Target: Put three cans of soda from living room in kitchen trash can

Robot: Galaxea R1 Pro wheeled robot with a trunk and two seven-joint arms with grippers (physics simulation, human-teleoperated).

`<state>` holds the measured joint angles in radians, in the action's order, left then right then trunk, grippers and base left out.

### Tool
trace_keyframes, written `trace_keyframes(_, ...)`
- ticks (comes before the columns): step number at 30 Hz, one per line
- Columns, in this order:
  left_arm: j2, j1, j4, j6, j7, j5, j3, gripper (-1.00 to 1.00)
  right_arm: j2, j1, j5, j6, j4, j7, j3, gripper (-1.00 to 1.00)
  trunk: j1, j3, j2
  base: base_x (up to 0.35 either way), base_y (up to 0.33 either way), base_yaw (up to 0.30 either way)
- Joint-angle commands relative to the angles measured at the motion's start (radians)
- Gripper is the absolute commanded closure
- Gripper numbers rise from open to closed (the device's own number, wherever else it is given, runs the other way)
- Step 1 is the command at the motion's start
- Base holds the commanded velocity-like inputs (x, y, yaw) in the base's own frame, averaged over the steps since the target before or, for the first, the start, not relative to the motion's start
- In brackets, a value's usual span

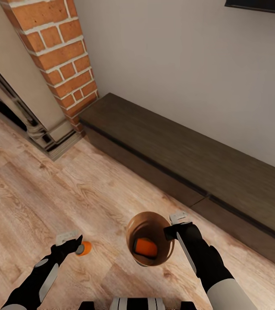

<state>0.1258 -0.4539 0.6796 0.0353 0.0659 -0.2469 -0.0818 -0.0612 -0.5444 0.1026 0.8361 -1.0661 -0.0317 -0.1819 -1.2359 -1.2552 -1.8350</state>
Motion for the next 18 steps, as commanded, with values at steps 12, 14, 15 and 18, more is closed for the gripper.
trace_keyframes(12, 0.011, 0.000, 0.000, 0.000, 0.000, 0.000, 0.000, -1.00, -0.001, 0.000, -0.017, 0.000, 0.000, -0.001, -0.001, 1.00, 0.000, -0.010, 0.000, 0.003, 0.080, 0.000)
trace_keyframes(14, 0.011, 0.000, 0.000, 0.000, 0.000, 0.000, 0.000, -1.00, -0.001, 0.000, -0.018, 0.000, 0.000, -0.001, -0.001, 1.00, 0.000, -0.010, 0.000, 0.001, 0.066, 0.000)
trace_keyframes(15, 0.011, 0.000, 0.000, 0.000, 0.000, 0.000, 0.000, -1.00, -0.001, -0.001, -0.018, 0.000, -0.003, -0.001, -0.002, 1.00, 0.000, -0.010, 0.000, 0.000, 0.033, 0.000)
trace_keyframes(18, 0.011, 0.000, 0.000, 0.000, 0.000, 0.000, 0.000, -1.00, -0.004, 0.000, -0.019, 0.070, -0.095, -0.002, -0.003, 1.00, 0.000, -0.011, 0.000, 0.000, 0.016, 0.000)
